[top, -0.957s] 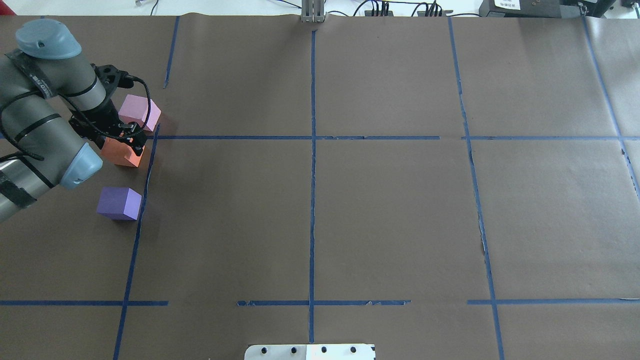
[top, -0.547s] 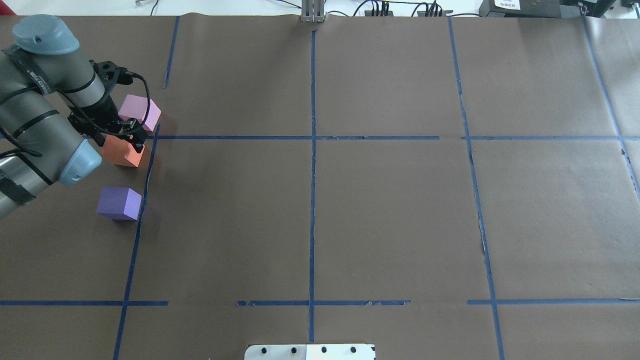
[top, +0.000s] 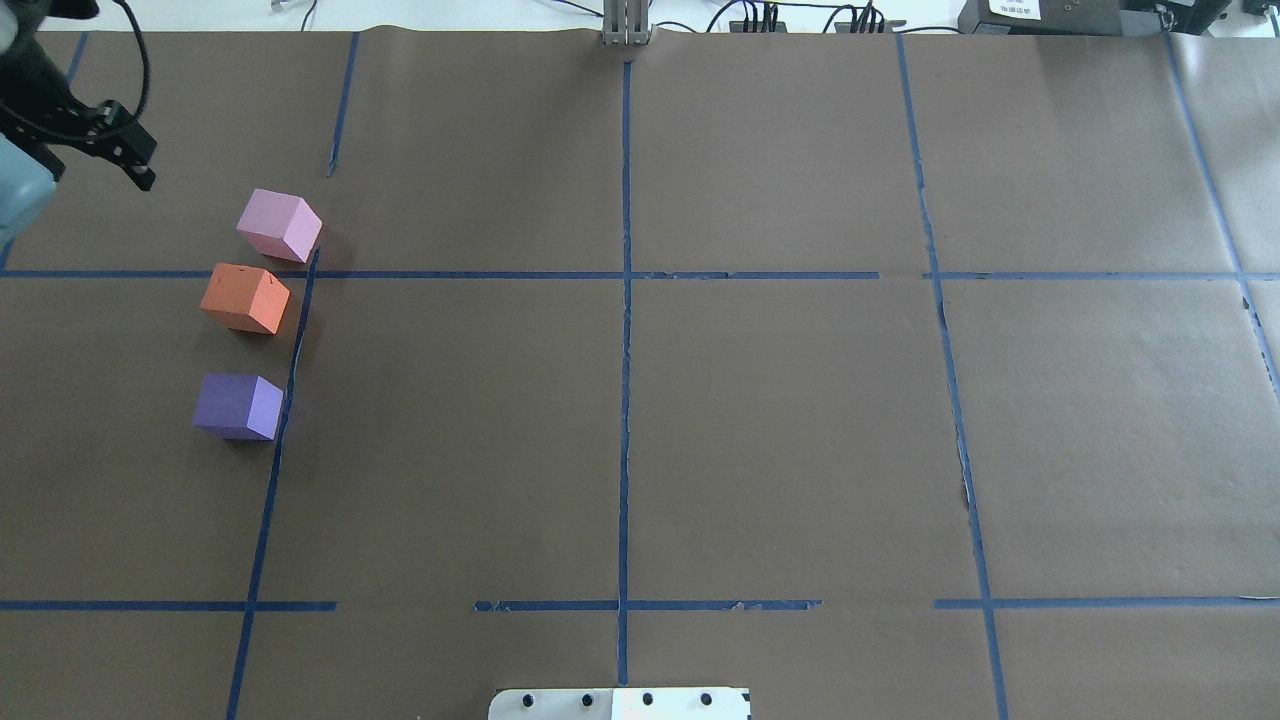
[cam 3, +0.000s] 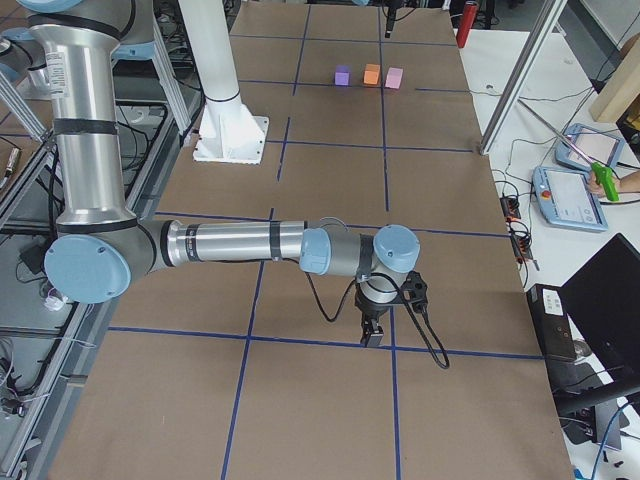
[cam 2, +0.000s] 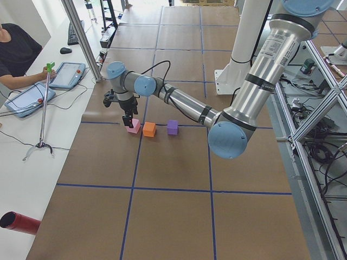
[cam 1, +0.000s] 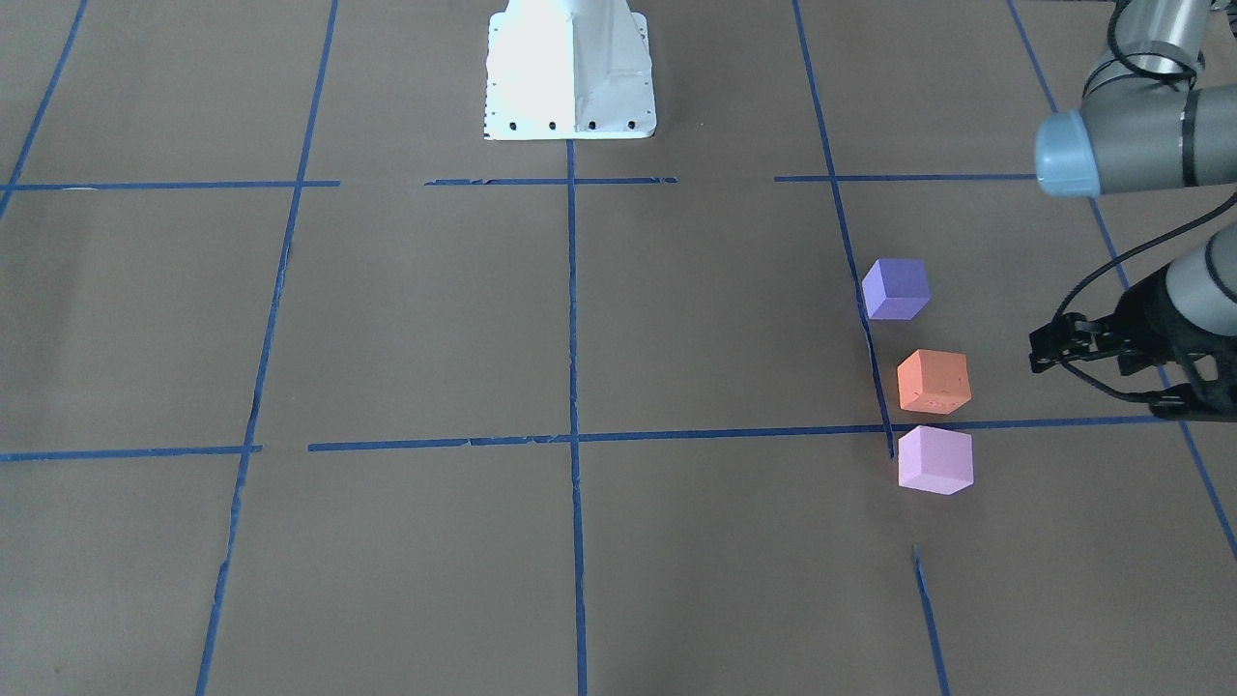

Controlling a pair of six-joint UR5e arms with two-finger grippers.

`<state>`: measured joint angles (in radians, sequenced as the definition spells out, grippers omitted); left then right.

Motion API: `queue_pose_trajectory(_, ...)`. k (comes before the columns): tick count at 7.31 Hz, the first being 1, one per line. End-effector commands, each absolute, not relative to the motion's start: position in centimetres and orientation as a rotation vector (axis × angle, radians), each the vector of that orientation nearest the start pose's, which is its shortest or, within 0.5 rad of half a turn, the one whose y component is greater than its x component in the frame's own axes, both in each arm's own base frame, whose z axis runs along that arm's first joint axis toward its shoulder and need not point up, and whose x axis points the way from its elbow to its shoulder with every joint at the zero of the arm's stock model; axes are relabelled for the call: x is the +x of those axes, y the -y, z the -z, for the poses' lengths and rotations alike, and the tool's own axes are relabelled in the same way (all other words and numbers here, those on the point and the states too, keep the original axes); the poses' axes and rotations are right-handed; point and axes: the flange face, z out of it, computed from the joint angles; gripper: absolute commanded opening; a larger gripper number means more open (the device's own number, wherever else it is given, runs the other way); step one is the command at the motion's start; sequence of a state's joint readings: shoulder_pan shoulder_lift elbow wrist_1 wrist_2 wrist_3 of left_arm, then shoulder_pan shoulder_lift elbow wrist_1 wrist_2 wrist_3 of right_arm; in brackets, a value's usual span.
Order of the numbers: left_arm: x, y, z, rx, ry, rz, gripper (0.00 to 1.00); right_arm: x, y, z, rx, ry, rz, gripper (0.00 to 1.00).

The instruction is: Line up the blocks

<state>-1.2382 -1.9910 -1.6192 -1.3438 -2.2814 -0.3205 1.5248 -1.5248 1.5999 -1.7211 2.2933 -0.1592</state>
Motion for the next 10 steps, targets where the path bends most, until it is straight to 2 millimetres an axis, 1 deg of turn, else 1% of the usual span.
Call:
queue_pose_trajectory(1, 3.6, 61.4, -47.8, 0.016, -0.721, -0.119, 1.00, 4.4, 50.7, -64.0, -0.031, 0.726, 0.169, 1.00)
queue_pose_trajectory(2, -1.5, 59.6, -51.9, 0.020, -0.719, -0.133, 1.00, 4.4, 50.7, -63.9, -0.029, 0.726, 0.170, 1.00)
queue_pose_trajectory(3, -6.3, 56.0, -57.5, 0.000, -0.723, -0.118, 1.00, 4.4, 50.7, -64.0, -0.031, 0.726, 0.168, 1.00)
queue_pose_trajectory(4, -9.2, 52.9, -62.3, -0.007, -0.734, -0.147, 1.00, 4.4, 50.7, -64.0, -0.031, 0.726, 0.169, 1.00)
queue_pose_trajectory(5, -11.4, 50.6, -65.8, -0.021, -0.751, -0.124, 1.00, 4.4, 50.7, -64.0, -0.031, 0.726, 0.168, 1.00)
queue_pose_trajectory(6, -11.6, 47.1, -68.6, -0.029, -0.784, -0.125, 1.00, 4.4, 50.7, -64.0, -0.031, 0.726, 0.169, 1.00)
queue_pose_trajectory(7, -11.1, 45.0, -69.7, 0.001, -0.815, -0.127, 1.00, 4.4, 50.7, -64.0, -0.031, 0.726, 0.168, 1.00)
queue_pose_trajectory(8, -10.9, 44.0, -69.8, 0.027, -0.810, -0.133, 1.00, 4.4, 50.7, -64.0, -0.031, 0.726, 0.168, 1.00)
queue_pose_trajectory(10, -10.9, 45.2, -68.1, 0.028, -0.796, -0.023, 1.00, 4.5, 50.7, -64.0, -0.031, 0.726, 0.166, 1.00)
